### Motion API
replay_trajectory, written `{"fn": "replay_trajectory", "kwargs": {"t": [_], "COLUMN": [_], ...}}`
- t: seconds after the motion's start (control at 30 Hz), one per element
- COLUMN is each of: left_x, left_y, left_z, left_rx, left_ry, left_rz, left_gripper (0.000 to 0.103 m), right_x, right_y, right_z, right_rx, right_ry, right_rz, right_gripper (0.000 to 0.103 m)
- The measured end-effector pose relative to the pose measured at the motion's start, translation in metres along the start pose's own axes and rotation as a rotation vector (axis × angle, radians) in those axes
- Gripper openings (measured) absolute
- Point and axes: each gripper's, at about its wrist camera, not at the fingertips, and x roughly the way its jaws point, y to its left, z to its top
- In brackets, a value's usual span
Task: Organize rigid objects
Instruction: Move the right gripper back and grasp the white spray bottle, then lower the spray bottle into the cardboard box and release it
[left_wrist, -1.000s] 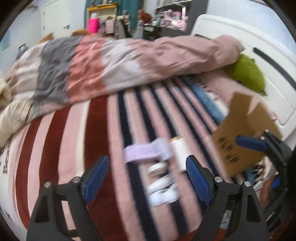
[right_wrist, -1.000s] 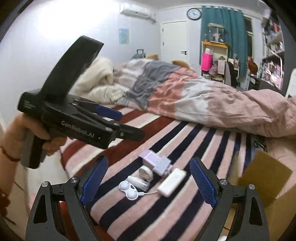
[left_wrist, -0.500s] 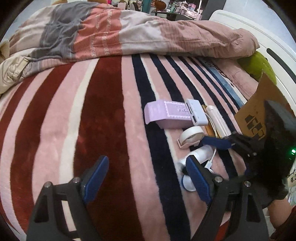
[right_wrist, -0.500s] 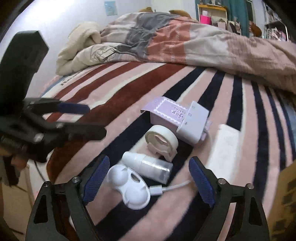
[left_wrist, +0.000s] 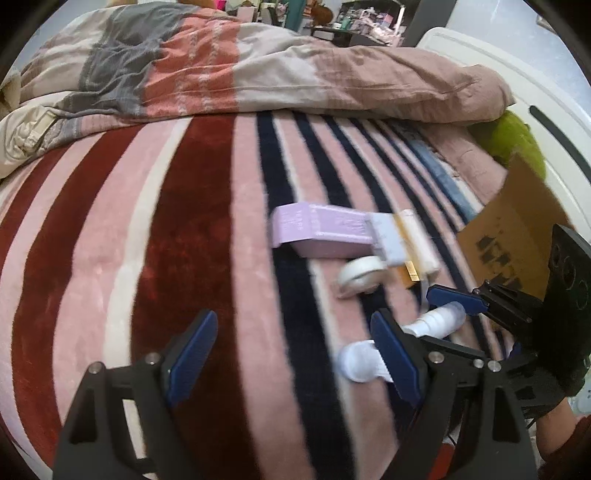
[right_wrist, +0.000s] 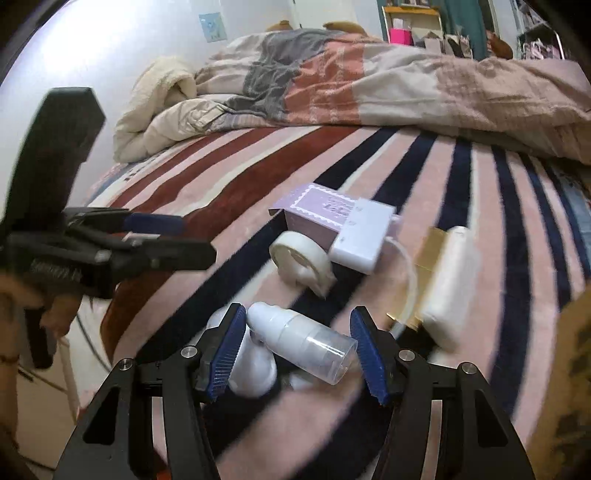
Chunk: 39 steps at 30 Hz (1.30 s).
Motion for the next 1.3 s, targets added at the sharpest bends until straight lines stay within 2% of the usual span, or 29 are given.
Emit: {"fn": "replay_trajectory", "kwargs": {"t": [0.13, 0.3, 0.4, 0.53, 0.6, 0.63, 0.7, 0.77, 0.8, 1.07, 1.17, 1.3], "left_x": [-0.022, -0.055, -0.069, -0.077, -0.076, -0.075, -0.071, -0.068, -0.066, -0.03, -0.007, 0.022], "left_y": [-0.016, -0.044, -0.062, -0.092, -0.109, -0.116, -0.133, -0.153, -0.166, -0.255, -0.28, -0.299], "left_z": [0.008, 0.026, 0.042, 0.064, 0.077, 0.083, 0.094, 0.105, 0.11, 0.137, 0.137, 0.133], "left_rx": [0.0, 0.049, 0.067, 0.136, 0.158, 0.167, 0.186, 0.211, 0.235, 0.347, 0.367, 0.38], "left_ry": [-0.013, -0.026, -0.009, 0.028, 0.059, 0.074, 0.099, 0.115, 0.121, 0.195, 0.247, 0.313], "left_rz": [-0.122, -0.253, -0.361, -0.425, -0.466, -0.479, -0.512, -0.557, -0.579, -0.612, -0.622, -0.62], "left_gripper": [0.083, 0.083, 0.081, 0.081, 0.074, 0.067, 0.062, 0.046, 0.042, 0.041, 0.041, 0.041], "right_x": [-0.037, -0.074, -0.093, -0.115, -0.127, -0.132, -0.144, -0.16, -0.165, -0.211, -0.218, -0.214], "right_y": [0.008, 0.024, 0.035, 0.036, 0.032, 0.03, 0.022, 0.01, 0.004, -0.064, -0.091, -0.118], "right_z": [0.005, 0.023, 0.035, 0.046, 0.051, 0.052, 0.054, 0.056, 0.056, 0.046, 0.037, 0.027], "right_rx": [-0.057, -0.116, -0.164, -0.185, -0.187, -0.188, -0.183, -0.162, -0.156, -0.055, -0.008, 0.041], "right_ry": [-0.059, -0.118, -0.165, -0.223, -0.255, -0.27, -0.3, -0.333, -0.34, -0.377, -0.35, -0.266], "right_rz": [0.046, 0.09, 0.07, 0.037, 0.021, 0.007, -0.025, -0.052, -0.062, -0.161, -0.185, -0.21], "right_gripper": [0.055, 0.055, 0.055, 0.055, 0.055, 0.055, 0.055, 0.055, 0.055, 0.055, 0.055, 0.055]}}
